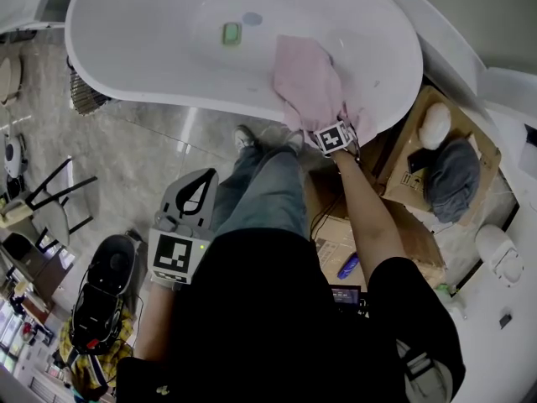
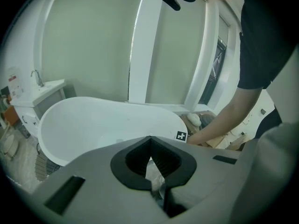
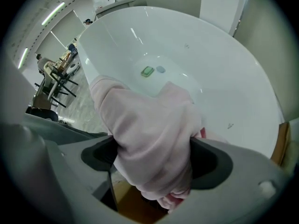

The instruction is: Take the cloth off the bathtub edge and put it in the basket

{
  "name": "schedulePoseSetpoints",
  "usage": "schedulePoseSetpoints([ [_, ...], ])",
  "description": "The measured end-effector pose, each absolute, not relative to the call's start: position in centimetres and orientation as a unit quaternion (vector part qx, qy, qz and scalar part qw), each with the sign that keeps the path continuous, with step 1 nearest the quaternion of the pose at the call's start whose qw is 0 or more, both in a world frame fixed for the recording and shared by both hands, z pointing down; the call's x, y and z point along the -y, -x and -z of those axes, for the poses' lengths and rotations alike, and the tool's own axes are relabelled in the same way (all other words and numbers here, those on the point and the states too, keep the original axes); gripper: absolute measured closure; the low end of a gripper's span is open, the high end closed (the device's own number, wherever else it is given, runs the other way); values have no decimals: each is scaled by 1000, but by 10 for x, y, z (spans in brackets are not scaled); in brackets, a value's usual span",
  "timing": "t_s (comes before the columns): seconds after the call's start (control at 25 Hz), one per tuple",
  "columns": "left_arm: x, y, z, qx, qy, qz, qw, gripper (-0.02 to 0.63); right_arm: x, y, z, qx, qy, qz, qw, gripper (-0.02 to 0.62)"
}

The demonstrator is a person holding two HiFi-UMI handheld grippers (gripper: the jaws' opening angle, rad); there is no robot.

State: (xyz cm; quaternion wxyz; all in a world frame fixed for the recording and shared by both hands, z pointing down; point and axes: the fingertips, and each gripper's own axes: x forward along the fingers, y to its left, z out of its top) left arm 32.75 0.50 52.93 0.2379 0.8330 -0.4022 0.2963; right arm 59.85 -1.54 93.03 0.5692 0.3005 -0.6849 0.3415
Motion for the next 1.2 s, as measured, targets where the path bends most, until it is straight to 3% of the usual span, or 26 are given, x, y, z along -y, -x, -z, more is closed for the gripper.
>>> schedulePoseSetpoints([
  [0.36,-6,-317,-529,405,-835,-291,231,600,10,-599,-920,688,-241,-260,634,277],
  [0.88,-4,-304,-514,422,-836,-271,223,600,5,-599,-902,668,-220,-216,677,374],
  [1.0,-5,-300,-511,424,-837,-265,222,600,5,-598,-892,663,-238,-224,673,421],
  [1.08,-7,-299,-510,425,-837,-263,224,600,7,-598,-884,663,-268,-251,652,494],
  [1.2,-9,-297,-506,428,-836,-259,225,600,9,-599,-876,661,-296,-276,632,500],
])
